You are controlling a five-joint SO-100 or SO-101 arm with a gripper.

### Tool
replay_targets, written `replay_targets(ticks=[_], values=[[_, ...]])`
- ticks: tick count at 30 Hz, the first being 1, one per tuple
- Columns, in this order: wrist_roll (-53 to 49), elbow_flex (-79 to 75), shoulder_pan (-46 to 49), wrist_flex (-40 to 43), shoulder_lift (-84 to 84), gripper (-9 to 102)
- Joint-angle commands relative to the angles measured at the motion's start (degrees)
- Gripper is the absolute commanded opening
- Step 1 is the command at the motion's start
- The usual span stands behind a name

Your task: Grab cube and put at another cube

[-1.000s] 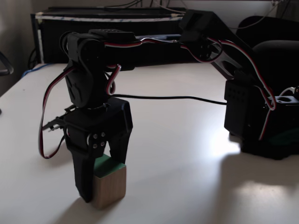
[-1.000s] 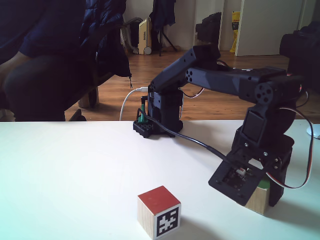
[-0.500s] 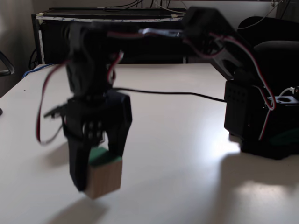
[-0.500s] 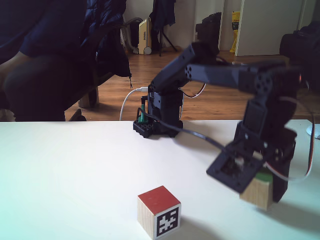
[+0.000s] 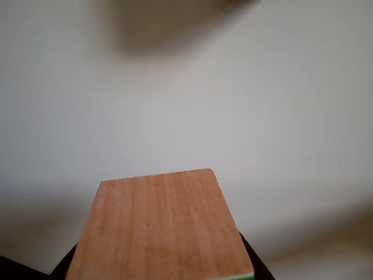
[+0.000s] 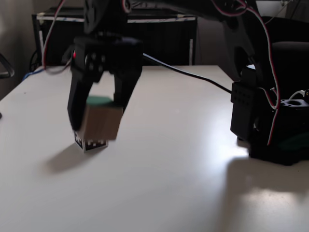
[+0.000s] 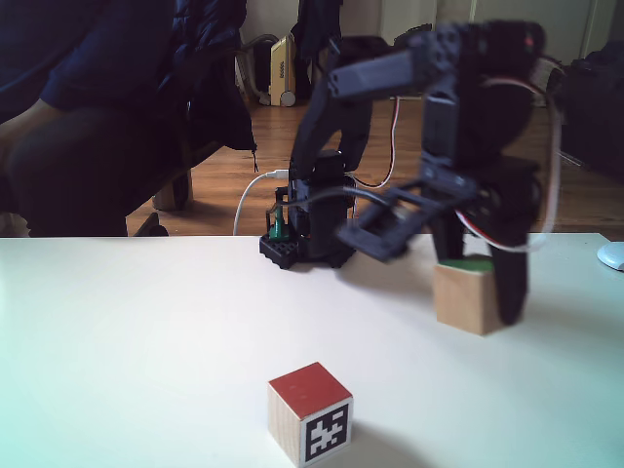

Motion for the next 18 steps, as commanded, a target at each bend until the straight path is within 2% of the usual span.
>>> replay_targets(ticks=[1, 10, 18], values=[[0.4, 2.1, 3.7, -0.2, 7.6, 16], [-0.3, 9.0, 15.2, -0.2, 15.6, 16], [-1.8, 11.2, 22.6, -0.2, 16.0, 16]])
